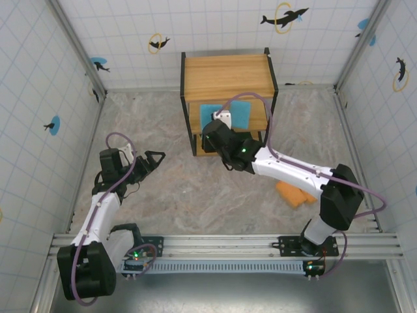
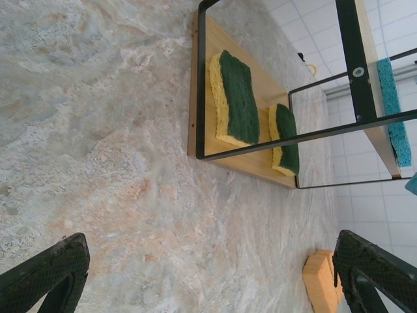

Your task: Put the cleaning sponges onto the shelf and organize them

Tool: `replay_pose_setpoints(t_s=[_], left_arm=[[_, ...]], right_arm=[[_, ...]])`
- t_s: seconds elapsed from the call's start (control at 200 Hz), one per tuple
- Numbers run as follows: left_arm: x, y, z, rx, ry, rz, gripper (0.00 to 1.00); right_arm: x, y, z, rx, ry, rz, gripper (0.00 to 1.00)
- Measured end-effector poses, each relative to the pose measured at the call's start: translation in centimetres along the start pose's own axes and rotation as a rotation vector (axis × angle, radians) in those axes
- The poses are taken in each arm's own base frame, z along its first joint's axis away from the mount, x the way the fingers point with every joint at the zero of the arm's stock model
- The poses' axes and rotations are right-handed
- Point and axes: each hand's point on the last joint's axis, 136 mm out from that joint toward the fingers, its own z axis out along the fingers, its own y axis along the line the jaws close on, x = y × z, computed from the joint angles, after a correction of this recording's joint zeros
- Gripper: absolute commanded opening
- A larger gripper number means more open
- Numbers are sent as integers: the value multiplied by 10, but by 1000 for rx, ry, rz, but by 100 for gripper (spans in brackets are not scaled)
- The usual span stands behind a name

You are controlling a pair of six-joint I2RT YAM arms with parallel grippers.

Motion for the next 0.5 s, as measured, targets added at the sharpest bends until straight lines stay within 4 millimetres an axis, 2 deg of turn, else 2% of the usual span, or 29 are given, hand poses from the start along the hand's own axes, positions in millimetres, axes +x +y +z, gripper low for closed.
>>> replay_pose_setpoints(t_s=[0.285, 0.501], left_arm=[[2, -7, 0, 38, 17, 4, 97], [3, -12, 0, 63, 24, 12, 98]], right_arm=[[-11, 2, 8, 23, -26, -11, 63], [-21, -5, 15, 44, -42, 6, 63]])
